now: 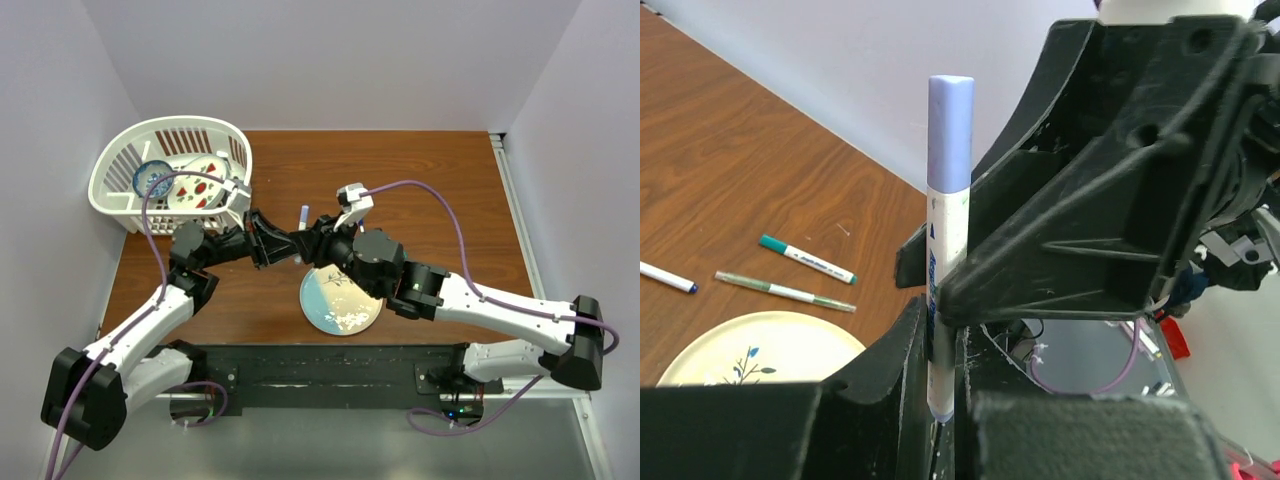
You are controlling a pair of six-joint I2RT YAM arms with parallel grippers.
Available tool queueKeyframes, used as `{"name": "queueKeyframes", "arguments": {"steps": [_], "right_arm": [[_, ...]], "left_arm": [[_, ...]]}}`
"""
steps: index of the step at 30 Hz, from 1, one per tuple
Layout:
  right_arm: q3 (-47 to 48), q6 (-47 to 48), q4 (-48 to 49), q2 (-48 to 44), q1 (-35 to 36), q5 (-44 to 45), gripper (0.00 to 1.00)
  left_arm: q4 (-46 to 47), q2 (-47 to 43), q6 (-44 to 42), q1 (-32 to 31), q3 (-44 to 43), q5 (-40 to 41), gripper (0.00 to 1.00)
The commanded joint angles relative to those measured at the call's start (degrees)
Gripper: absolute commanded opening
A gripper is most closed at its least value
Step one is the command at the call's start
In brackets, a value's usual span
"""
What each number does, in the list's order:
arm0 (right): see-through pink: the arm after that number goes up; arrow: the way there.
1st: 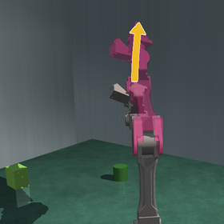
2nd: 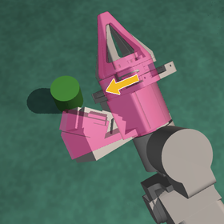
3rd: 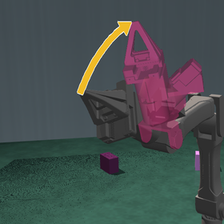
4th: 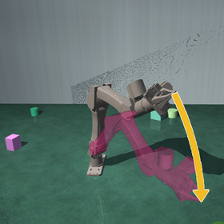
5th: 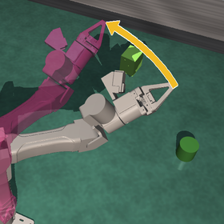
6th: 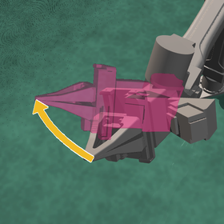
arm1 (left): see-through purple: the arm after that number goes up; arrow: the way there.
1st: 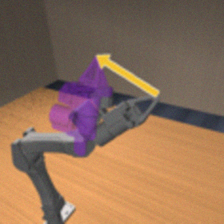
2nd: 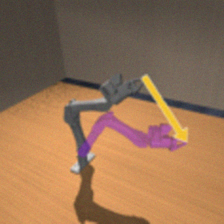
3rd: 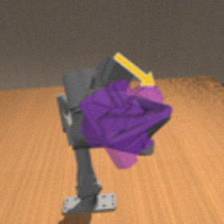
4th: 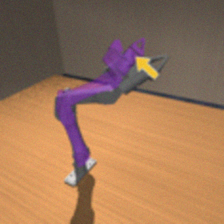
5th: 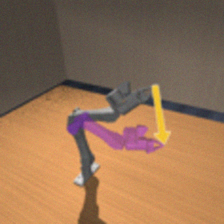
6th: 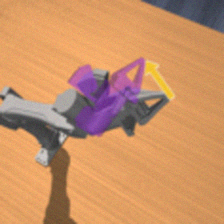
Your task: Insert the pens into the pen caps
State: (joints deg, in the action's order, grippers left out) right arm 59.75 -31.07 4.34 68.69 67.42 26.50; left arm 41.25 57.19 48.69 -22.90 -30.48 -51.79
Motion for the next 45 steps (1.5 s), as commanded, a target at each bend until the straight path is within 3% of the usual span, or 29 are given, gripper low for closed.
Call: {"name": "queueKeyframes", "arguments": {"steps": [1, 3, 6, 7, 9, 10, 16, 17, 20, 26, 29, 31, 37, 45], "right_arm": [[0.11, -2.85, 4.45, 0.92, -0.09, -4.09, 0.16], [-0.07, -2.42, 4.80, 1.27, -0.09, -3.74, 0.03], [0.37, -0.67, 4.28, 1.80, -0.70, -3.04, 0.00], [0.98, -0.05, 3.67, 1.54, -1.06, -2.86, 0.00], [1.51, 1.88, 1.03, 1.10, -2.98, -2.42, 0.00], [2.30, 2.32, -0.63, 0.84, -4.21, -2.68, 0.00], [6.52, 9.53, -23.73, 1.71, -13.45, -8.74, 0.00], [6.18, 9.88, -29.42, 1.98, -14.76, -8.57, 0.00], [4.42, 10.68, -37.54, 1.71, -19.40, -8.13, 0.00], [2.22, 14.45, -44.14, 6.10, -30.93, -9.37, 0.00], [1.87, 16.03, -43.37, 10.58, -33.65, -9.27, 0.01], [1.69, 17.18, -41.70, 14.26, -35.15, -12.33, 0.02], [3.45, 18.41, -40.03, 22.27, -37.88, -10.77, 0.04], [1.78, 18.50, -35.98, 28.61, -39.64, -12.61, 0.14]], "left_arm": [[4.88, -0.32, 1.15, -0.04, -0.37, -1.29, 0.00], [5.59, -0.06, 1.50, -0.04, -0.46, -1.73, 0.00], [5.77, 0.20, 1.33, -0.05, -0.46, -2.96, 0.14], [5.42, 0.29, 1.06, -0.04, -0.37, -3.05, 0.26], [2.80, 0.29, -0.42, -0.04, -0.46, -3.40, 0.39], [1.73, 0.47, -1.22, -0.04, -0.63, -4.36, 0.60], [-13.62, 1.60, -11.75, 0.04, -3.00, -2.63, 0.88], [-21.84, 2.13, -17.08, 0.04, -5.18, -0.96, 0.90], [-30.77, 4.07, -21.25, 0.74, -9.15, 3.53, 0.92], [-35.88, 2.41, -23.98, 2.33, -9.77, 8.97, 1.00], [-37.30, 0.65, -24.78, 2.94, -9.51, 12.23, 1.00], [-36.95, -0.15, -24.87, 2.94, -8.90, 12.07, 1.00], [-36.51, 0.20, -24.43, 3.38, -9.07, 11.62, 1.00], [-36.51, -0.06, -24.34, 4.26, -9.33, 11.89, 1.00]]}}
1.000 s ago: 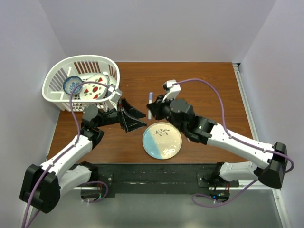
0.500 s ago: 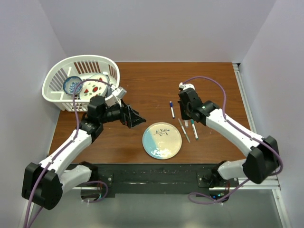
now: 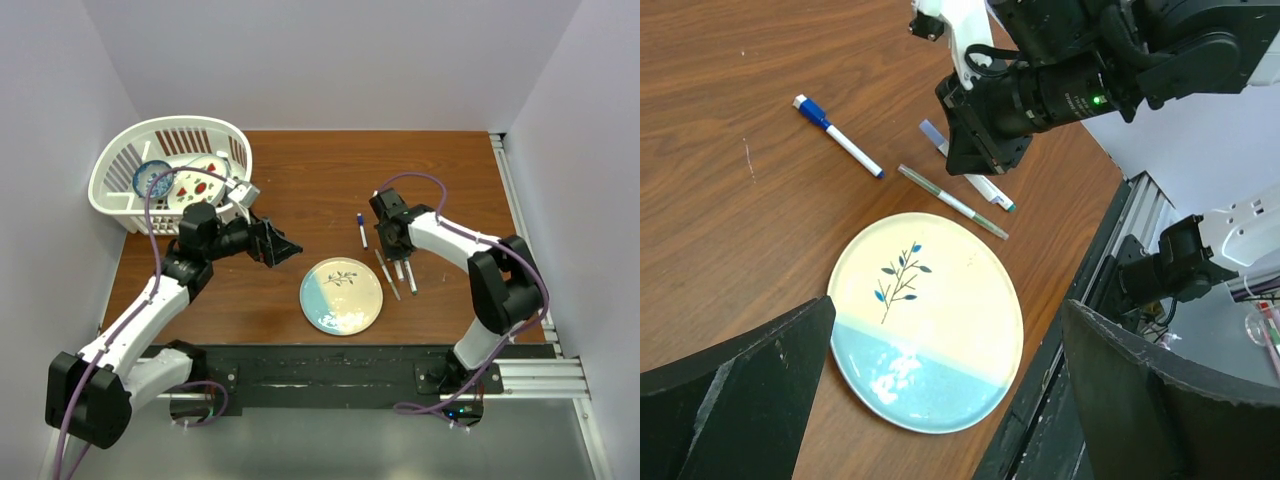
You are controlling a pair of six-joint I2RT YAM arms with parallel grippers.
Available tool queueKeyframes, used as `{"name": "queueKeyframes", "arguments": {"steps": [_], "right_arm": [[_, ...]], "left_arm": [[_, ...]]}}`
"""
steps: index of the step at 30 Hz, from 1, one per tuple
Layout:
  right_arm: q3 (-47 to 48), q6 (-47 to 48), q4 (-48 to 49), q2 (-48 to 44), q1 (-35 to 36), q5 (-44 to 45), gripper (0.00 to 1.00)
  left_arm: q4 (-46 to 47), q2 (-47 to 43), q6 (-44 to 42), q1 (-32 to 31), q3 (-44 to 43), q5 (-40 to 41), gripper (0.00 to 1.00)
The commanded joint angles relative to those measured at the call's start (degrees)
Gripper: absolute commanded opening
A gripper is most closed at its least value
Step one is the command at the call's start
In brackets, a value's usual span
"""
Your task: Insert the pens into the pen caps
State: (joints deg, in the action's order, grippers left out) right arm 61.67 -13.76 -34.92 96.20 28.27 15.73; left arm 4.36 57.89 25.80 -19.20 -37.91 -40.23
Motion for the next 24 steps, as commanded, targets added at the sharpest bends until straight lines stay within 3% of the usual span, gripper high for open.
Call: {"name": "queueKeyframes", "arguments": {"steps": [1, 4, 9, 11, 16, 17, 21, 24], "right_arm": [[-0.32, 1.10, 3.88, 1.35, -0.59, -1.84, 0.16], [0.20, 1.01, 4.16, 1.97, -0.67, -1.84, 0.28], [3.89, 0.31, 0.03, -0.21, -0.59, 1.24, 0.32], [4.16, 0.14, -1.20, -3.20, -0.67, -0.43, 0.40], [0.13, 0.84, 0.54, -22.49, -0.50, -11.31, 0.60], [-1.10, 0.49, 0.81, -25.42, -0.50, -13.77, 0.71], [-2.95, -2.14, 2.21, -39.40, -0.50, -17.91, 0.96], [-4.45, -5.22, 4.85, -47.76, -0.50, -20.47, 0.99]], "left_arm": [[0.39, -0.85, -1.54, 0.66, -1.99, 0.24, 1.00], [0.47, -1.02, -1.54, 0.83, -2.25, 0.41, 1.00], [0.65, -0.67, -1.54, 1.01, -2.43, -0.71, 1.00], [0.65, -0.76, -1.54, 1.01, -2.34, -1.17, 1.00], [2.04, -2.78, -3.04, 1.01, -1.47, -5.20, 0.99], [3.27, -4.00, -2.60, 1.01, -1.03, -6.08, 0.98], [6.10, -7.34, -1.63, 1.45, 0.12, -5.92, 0.98], [6.71, -10.51, -1.90, 2.24, 0.64, -4.43, 0.98]]}}
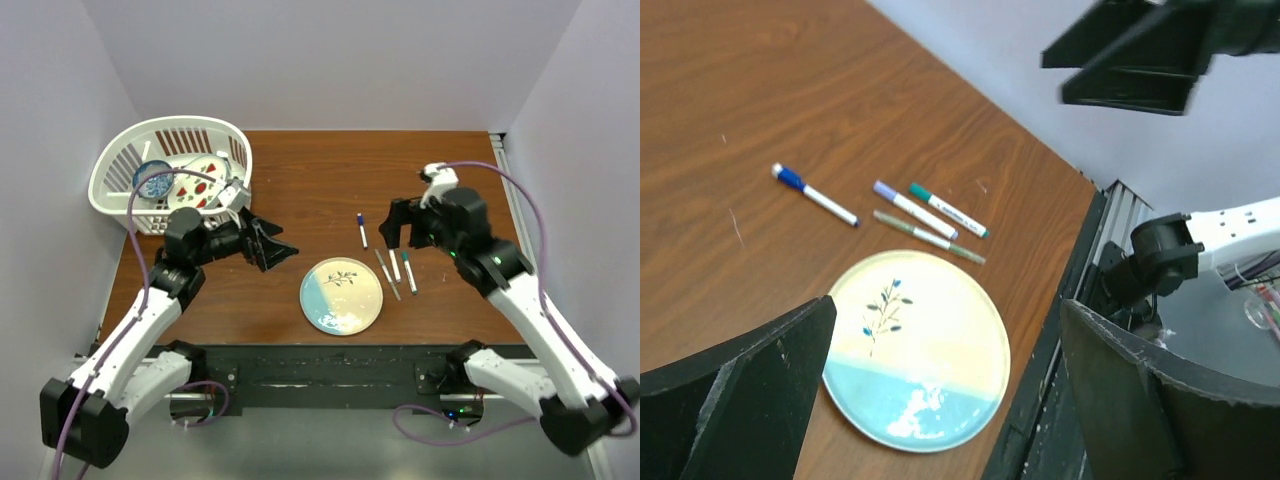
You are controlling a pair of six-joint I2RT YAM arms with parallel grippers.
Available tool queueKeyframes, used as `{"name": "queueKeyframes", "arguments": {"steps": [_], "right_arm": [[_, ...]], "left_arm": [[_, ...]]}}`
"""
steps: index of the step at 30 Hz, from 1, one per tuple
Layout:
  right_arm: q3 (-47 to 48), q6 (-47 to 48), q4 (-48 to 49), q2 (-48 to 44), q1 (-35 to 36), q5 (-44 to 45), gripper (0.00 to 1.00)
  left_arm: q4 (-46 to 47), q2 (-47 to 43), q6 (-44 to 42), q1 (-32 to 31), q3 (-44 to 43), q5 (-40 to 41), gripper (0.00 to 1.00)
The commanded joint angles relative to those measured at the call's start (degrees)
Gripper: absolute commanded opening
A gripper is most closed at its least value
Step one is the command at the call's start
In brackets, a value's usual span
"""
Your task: Insert the pens into the pen caps
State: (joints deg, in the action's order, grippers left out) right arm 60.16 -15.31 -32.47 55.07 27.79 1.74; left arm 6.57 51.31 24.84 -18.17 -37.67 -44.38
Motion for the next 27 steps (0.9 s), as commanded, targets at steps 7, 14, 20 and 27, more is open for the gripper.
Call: {"name": "queueKeyframes", "arguments": {"steps": [7, 14, 20, 27], "right_arm": [[-8.12, -9.12, 5.39, -17.53, -0.02, -5.61, 0.99], [-12.44, -9.48, 7.51, -22.02, -0.02, -4.73, 0.99], [-13.23, -8.59, 8.21, -22.29, -0.02, -3.50, 0.99], [-13.49, -8.16, 8.30, -22.37, 0.07, -3.50, 0.99]], "left_arm": [[8.55, -10.96, -0.23, 1.39, 3.04, 3.68, 0.98], [9.69, -12.03, 0.47, 1.39, 4.01, 3.86, 0.98], [10.13, -12.02, 1.26, 1.39, 4.18, 3.16, 0.98], [9.87, -12.37, 1.00, 1.39, 4.10, 3.42, 0.98]]}}
